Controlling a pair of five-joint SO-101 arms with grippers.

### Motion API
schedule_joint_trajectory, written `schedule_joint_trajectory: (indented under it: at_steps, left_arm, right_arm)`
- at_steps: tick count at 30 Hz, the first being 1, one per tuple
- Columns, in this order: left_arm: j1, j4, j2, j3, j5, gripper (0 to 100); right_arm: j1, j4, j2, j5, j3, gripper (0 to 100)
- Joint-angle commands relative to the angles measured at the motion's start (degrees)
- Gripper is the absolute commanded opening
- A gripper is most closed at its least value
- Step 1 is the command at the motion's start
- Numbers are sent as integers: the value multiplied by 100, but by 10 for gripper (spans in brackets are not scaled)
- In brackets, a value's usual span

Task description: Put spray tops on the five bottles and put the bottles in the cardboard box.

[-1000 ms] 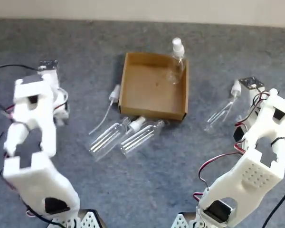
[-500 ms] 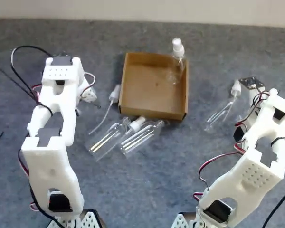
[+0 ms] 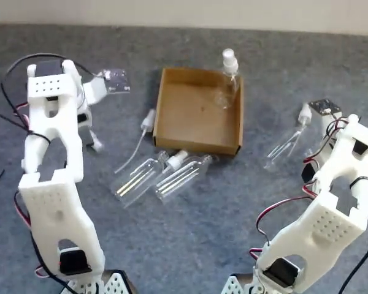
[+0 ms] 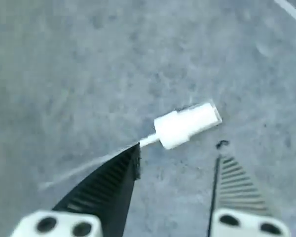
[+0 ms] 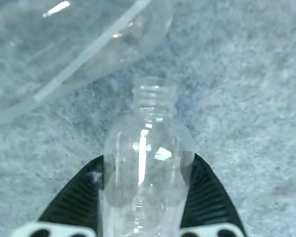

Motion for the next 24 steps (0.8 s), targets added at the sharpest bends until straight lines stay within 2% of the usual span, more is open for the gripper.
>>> schedule_joint_trajectory:
  at_steps: [1,5,13,15,20,24]
  left_arm:
    - [180,-62,251,-347,-1398,234]
    - [233,-114,497,-374,-1776,233]
    - [400,-624,971,-356,-1741,230]
    - [400,-642,1086,-365,-1380,204]
    - [391,-615,1095,-374,-448,17]
    - [391,-378,892,-374,712,14]
  right_arm:
    - [-101,92,4,-18,-57,11]
    - [-75,92,4,-18,-57,11]
    - [-48,92,4,-35,-57,11]
    - [-40,92,4,-35,-57,11]
    - [66,92,4,-26,-75,11]
    - [163,92,4,-35,-92,11]
